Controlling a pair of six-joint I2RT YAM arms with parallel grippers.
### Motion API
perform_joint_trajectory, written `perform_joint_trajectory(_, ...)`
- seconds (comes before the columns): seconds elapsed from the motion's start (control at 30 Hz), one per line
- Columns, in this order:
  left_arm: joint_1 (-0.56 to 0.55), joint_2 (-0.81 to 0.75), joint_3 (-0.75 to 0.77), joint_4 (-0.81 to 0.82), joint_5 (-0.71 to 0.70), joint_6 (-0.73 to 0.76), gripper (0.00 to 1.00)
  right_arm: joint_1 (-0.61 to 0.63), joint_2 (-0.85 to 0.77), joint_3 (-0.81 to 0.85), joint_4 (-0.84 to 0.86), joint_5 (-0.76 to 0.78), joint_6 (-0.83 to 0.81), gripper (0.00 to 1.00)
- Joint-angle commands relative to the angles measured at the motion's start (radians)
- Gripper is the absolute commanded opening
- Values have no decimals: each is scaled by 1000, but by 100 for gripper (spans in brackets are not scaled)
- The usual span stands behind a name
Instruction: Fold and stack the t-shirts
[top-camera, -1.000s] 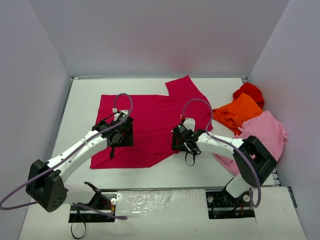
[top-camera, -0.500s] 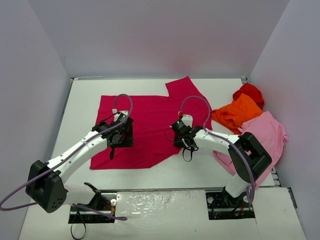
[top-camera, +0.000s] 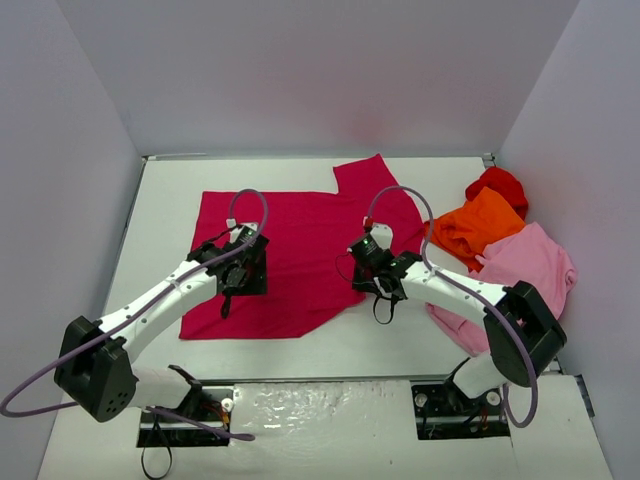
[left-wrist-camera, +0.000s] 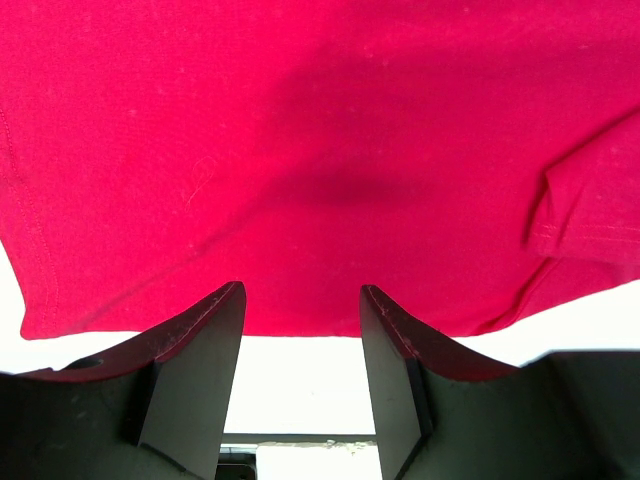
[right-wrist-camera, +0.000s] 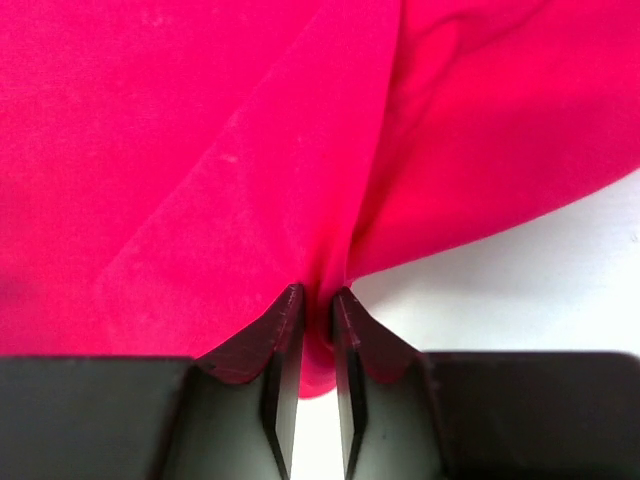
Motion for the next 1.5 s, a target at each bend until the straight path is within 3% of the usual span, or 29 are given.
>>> perform_joint_trajectory(0.0, -3, 1, 42, 21, -10, 7, 47, 4, -77, -25, -50, 8, 4, 12)
perform_joint_trajectory(0.1, -5, 5, 43, 23, -7, 7, 47, 4, -90, -42, -57, 0, 14, 4)
perform_joint_trajectory(0.2, -5, 8, 47, 23, -5, 7, 47, 4, -106, -69, -62, -21, 23, 4)
perform_joint_trajectory(0.3, -4, 9, 49, 24, -5, 7, 47, 6, -119, -95, -63, -32, 31, 19)
perform_joint_trajectory(0.4, -5, 12, 51, 27, -2, 7, 47, 6, -115, -115, -64, -22, 34, 23)
perform_joint_trajectory(0.53, -5, 13, 51, 27, 0, 9, 47, 7, -87, -126, -59, -15, 36, 36)
perform_joint_trajectory(0.8, -5, 18, 43, 27, -2, 12, 47, 9, 3, -143, 12, -18, 22, 40)
perform_joint_trajectory(0.9, -5, 18, 41, 26, -5, 14, 47, 7, 46, -164, 77, -57, 20, 29)
perform_joint_trajectory(0.97, -4, 19, 37, 26, -5, 14, 47, 8, 63, -171, 99, -75, 20, 12)
perform_joint_trajectory(1.03, -3, 21, 35, 26, -5, 14, 47, 12, 67, -171, 103, -85, 21, 2)
perform_joint_trajectory(1.47, -5, 62, 43, 58, 14, 19, 47, 27, -159, -42, -190, -18, 9, 0)
